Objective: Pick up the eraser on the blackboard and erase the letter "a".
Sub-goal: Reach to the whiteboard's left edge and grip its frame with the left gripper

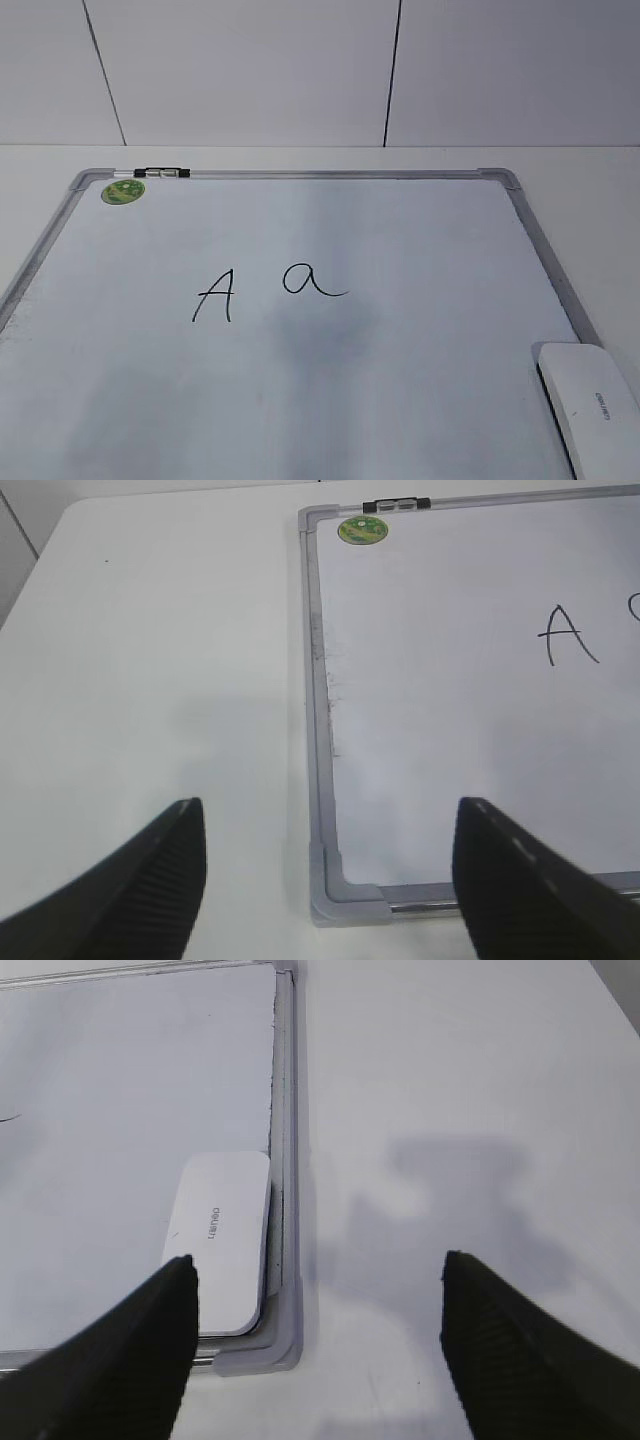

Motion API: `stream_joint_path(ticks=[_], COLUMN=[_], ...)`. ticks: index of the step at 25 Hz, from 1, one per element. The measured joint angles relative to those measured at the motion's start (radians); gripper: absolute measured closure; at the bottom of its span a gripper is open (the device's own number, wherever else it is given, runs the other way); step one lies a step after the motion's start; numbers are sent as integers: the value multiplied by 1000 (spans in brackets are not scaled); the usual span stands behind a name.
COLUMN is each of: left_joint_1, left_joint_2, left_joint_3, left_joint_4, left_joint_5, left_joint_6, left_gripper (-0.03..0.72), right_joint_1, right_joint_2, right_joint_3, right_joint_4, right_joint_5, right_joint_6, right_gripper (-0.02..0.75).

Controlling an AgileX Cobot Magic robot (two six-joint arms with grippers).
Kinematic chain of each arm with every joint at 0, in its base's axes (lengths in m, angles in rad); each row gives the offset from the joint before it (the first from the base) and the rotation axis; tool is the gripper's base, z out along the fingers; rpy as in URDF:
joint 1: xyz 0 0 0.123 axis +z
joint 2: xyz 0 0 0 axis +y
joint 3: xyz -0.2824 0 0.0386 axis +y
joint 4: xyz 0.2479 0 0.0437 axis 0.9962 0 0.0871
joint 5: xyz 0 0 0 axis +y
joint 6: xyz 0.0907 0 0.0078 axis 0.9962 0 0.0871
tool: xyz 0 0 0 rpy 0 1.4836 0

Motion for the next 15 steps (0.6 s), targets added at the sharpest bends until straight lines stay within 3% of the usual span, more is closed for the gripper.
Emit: stream_joint_path(ticks=[15], left_joint_1=[0], left_joint_2=[0], left_joint_3=[0], left_joint_4=[0], left_joint_5=[0], left_joint_6=[0], left_gripper=[108], right_joint_1=[0], right_joint_2=[0], right_joint_3=[0], right_joint_4=[0], right_joint_5=[0], right_joint_6=[0], right_gripper=[160])
